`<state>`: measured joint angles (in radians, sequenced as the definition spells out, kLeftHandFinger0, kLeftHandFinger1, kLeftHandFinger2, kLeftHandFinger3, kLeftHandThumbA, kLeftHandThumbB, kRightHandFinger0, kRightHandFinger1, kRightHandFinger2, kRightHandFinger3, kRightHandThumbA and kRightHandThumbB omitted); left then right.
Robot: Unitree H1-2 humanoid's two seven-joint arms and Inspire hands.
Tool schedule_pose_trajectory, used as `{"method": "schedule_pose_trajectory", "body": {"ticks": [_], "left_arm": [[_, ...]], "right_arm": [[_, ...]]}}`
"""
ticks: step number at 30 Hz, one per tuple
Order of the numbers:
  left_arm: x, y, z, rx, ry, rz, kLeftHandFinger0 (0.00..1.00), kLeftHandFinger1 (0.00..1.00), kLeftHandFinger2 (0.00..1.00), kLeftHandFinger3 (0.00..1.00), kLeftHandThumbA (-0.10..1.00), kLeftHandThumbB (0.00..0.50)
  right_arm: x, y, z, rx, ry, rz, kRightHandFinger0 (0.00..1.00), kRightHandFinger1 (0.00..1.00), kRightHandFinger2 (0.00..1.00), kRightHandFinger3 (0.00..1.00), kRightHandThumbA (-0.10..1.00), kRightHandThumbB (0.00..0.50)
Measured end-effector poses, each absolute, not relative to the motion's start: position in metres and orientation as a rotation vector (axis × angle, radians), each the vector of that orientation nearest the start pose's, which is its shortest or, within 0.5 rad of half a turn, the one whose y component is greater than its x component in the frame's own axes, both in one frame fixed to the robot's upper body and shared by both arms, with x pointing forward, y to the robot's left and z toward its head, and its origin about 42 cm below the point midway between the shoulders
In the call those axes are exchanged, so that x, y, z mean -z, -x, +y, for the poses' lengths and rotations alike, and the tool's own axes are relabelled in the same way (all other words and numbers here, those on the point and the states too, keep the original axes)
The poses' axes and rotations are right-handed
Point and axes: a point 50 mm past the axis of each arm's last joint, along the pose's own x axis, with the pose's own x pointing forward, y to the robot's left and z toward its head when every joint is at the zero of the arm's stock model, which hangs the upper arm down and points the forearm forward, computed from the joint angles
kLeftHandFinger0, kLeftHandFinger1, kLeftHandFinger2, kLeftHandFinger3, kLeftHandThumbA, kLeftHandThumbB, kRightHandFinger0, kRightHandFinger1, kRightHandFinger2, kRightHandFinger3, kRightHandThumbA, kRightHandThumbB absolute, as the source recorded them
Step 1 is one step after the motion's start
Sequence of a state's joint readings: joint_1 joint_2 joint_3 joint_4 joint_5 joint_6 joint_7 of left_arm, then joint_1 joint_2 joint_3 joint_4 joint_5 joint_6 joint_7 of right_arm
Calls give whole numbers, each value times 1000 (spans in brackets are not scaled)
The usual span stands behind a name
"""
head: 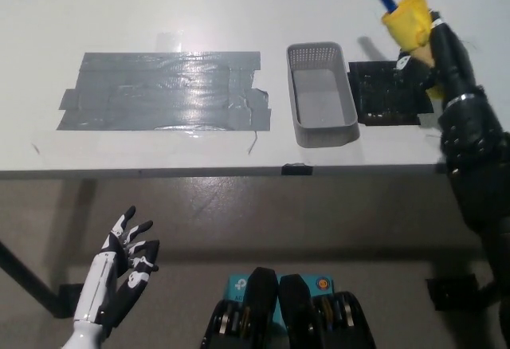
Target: The robot picks the hammer with right hand and hits the black area on the desk and places it back.
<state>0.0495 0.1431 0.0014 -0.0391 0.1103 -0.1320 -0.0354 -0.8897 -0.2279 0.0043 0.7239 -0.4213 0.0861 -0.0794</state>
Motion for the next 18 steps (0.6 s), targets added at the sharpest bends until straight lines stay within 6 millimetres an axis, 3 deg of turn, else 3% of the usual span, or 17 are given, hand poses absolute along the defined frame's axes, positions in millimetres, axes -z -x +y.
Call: {"method": "schedule_pose_trajectory", "body": {"ticks": [4, 8, 12, 13, 15, 17, 18], "left_arm": [[-105, -267, 256, 44, -256, -117, 513, 713, 849, 1000, 712, 0], [-105, -267, 256, 44, -255, -117, 504, 708, 845, 1000, 708, 0], [-105, -267, 256, 44, -255, -116, 502, 709, 850, 1000, 692, 0], [-105, -267, 256, 44, -255, -116, 501, 707, 849, 1000, 691, 0], [-104, -267, 256, 44, -255, -116, 499, 706, 850, 1000, 692, 0], [-104, -267, 256, 44, -255, -116, 495, 704, 851, 1000, 693, 0], [-104, -267, 256, 44, -255, -116, 492, 702, 850, 1000, 695, 0]], "right_arm": [[-282, -538, -261, 59, 624, -67, 24, 534, 872, 999, -100, 94], [-288, -537, -285, 22, 632, 1, 118, 630, 922, 1000, -100, 76], [-290, -535, -305, -29, 682, 72, 49, 539, 842, 1000, -100, 154], [-290, -534, -308, -42, 692, 86, 24, 514, 819, 986, -100, 148], [-290, -533, -316, -80, 723, 125, 82, 575, 865, 992, -100, 147], [-289, -532, -320, -118, 747, 157, 246, 745, 1000, 1000, -100, 135], [-289, -531, -323, -144, 767, 179, 272, 774, 1000, 1000, -100, 129]]}}
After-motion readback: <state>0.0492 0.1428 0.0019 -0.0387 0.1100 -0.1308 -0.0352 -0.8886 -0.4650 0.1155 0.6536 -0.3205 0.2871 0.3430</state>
